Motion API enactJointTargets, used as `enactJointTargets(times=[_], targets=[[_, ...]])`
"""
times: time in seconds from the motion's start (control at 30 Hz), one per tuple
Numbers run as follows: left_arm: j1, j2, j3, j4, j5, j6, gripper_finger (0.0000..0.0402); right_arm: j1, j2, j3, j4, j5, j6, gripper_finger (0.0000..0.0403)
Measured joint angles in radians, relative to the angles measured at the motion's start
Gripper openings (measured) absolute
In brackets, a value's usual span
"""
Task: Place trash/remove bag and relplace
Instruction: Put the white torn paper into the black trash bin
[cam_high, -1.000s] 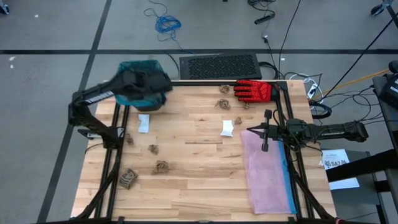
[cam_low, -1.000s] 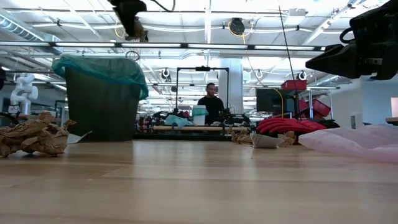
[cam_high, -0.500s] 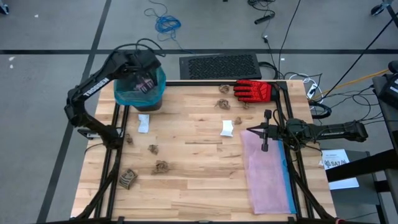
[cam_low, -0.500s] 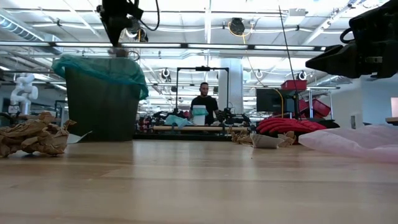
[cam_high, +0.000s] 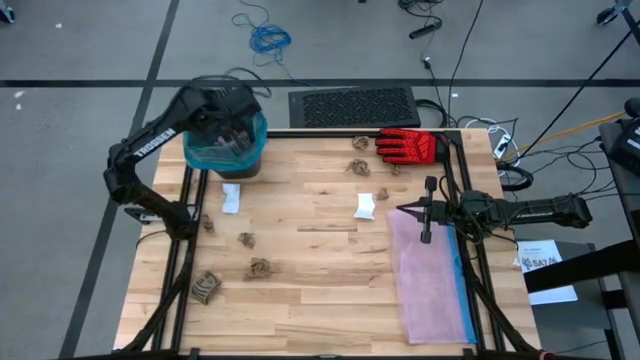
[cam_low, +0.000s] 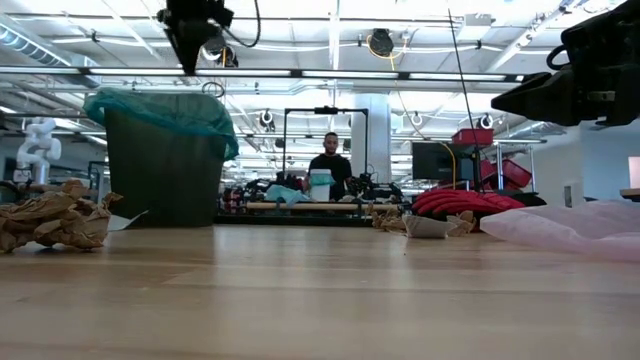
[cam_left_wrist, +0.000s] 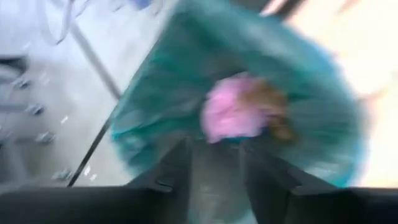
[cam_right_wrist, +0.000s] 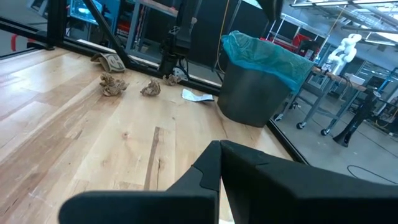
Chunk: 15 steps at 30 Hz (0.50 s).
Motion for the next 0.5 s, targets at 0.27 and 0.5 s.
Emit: enactJointTargets(times=[0.27, 0.5], targets=[[-0.259, -0.001, -0.086, 0.002, 0.168, -0.247, 0.0006, 0.000, 0.000, 0.000, 0.004, 0.000, -0.002, 0.0000], [-0.420, -0.001, -0.439, 0.000, 0.197, -0.561, 0.0001, 0.000, 0.000, 0.000, 0.004, 0.000, -0.002, 0.0000]])
